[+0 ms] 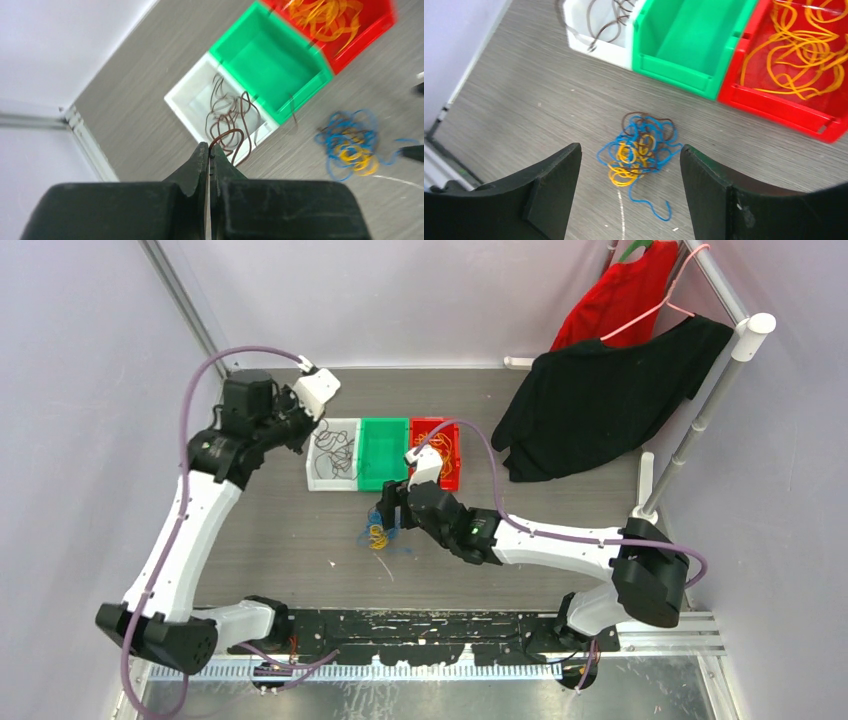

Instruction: Untangle the cables

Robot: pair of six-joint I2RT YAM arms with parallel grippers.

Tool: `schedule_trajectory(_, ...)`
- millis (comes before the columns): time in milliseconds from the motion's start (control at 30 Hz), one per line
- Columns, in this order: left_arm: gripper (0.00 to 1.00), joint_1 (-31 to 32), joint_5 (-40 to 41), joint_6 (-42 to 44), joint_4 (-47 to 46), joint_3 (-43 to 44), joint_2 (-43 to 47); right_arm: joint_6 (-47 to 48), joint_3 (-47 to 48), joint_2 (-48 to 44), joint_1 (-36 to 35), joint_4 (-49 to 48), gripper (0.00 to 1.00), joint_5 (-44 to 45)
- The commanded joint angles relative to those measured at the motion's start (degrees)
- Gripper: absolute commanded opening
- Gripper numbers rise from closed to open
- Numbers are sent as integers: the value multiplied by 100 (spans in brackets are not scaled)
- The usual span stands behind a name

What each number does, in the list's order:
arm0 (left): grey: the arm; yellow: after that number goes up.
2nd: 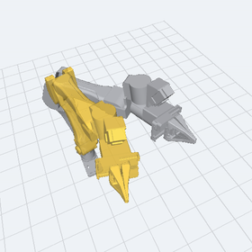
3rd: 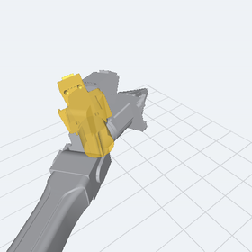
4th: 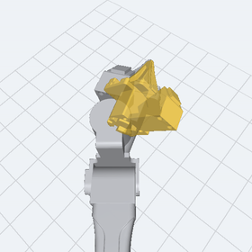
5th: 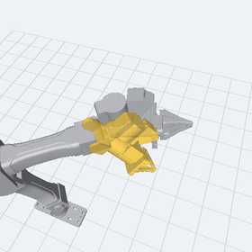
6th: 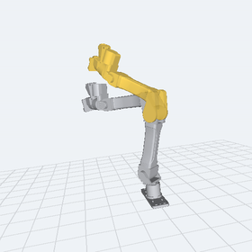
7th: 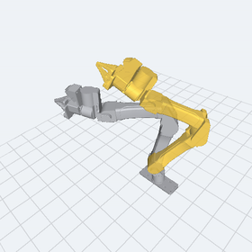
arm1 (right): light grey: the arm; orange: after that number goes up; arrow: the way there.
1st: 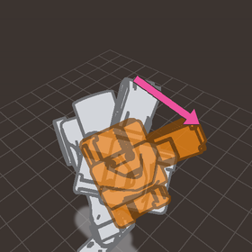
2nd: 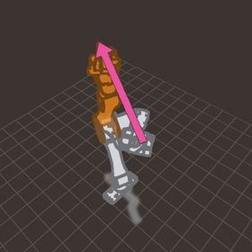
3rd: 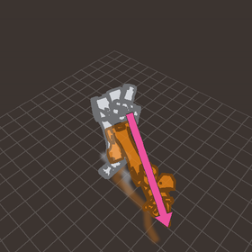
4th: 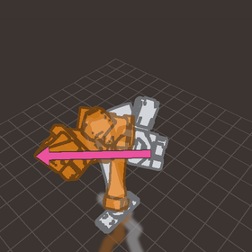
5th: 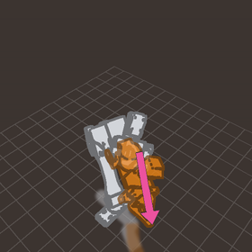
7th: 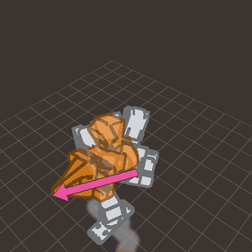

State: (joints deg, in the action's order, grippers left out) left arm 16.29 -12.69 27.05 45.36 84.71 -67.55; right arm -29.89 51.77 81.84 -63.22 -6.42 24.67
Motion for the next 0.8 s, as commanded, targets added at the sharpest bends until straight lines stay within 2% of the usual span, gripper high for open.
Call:
schedule_trajectory(0,0,-134,871,590,-1649,-659,-86,-17,231,-214,88,460,77,482)
schedule_trajectory(267,0,-154,1378,664,-2238,-750,-949,-222,113,-316,211,635,77,612)
schedule_trajectory(767,0,-171,943,158,-2265,-811,-1803,-306,77,-447,346,735,76,582)
